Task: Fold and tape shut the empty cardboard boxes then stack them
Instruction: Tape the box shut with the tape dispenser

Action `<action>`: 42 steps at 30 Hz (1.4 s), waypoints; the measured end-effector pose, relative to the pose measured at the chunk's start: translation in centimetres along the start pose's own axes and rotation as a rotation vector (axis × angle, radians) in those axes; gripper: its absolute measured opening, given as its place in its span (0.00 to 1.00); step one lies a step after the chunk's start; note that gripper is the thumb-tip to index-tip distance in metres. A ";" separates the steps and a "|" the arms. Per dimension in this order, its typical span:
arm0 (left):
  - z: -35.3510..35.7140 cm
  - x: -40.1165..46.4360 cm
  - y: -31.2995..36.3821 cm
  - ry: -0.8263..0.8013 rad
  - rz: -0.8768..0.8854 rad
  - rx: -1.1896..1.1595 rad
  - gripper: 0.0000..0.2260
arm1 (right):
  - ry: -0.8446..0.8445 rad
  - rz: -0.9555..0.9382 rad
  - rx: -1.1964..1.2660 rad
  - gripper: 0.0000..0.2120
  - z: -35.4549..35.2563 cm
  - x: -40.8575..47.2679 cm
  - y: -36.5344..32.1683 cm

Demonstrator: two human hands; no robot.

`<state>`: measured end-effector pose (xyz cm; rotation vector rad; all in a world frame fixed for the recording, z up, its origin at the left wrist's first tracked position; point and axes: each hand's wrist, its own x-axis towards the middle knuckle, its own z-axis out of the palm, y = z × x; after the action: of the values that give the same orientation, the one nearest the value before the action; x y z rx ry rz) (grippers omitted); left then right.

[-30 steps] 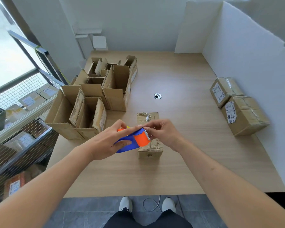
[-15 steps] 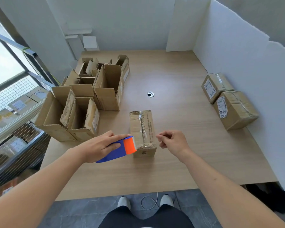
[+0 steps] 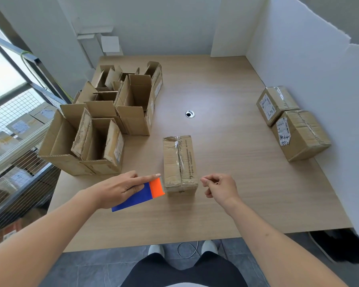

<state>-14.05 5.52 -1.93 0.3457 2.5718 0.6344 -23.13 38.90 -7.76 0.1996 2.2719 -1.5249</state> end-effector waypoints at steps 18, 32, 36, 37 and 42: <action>-0.3 3.8 -1.1 -0.108 0.000 0.196 0.23 | -0.074 0.160 0.156 0.04 1.5 1.7 2.0; 0.3 5.1 -0.2 -0.115 -0.013 0.202 0.23 | -0.187 -0.484 -0.472 0.15 2.3 2.4 0.9; 0.8 5.2 -0.1 -0.089 -0.029 0.157 0.22 | -0.143 -0.520 -0.678 0.17 2.7 2.9 1.1; 1.0 5.2 -0.1 -0.081 -0.034 0.145 0.22 | -0.139 -0.541 -0.713 0.16 2.6 2.9 1.1; 2.2 5.6 0.6 -0.024 -0.058 0.097 0.23 | -0.160 -0.551 -0.814 0.13 2.2 3.4 0.0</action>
<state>-17.68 8.72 -5.46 0.3078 2.5850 0.4830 -25.70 36.51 -9.88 -0.7916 2.7170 -0.6411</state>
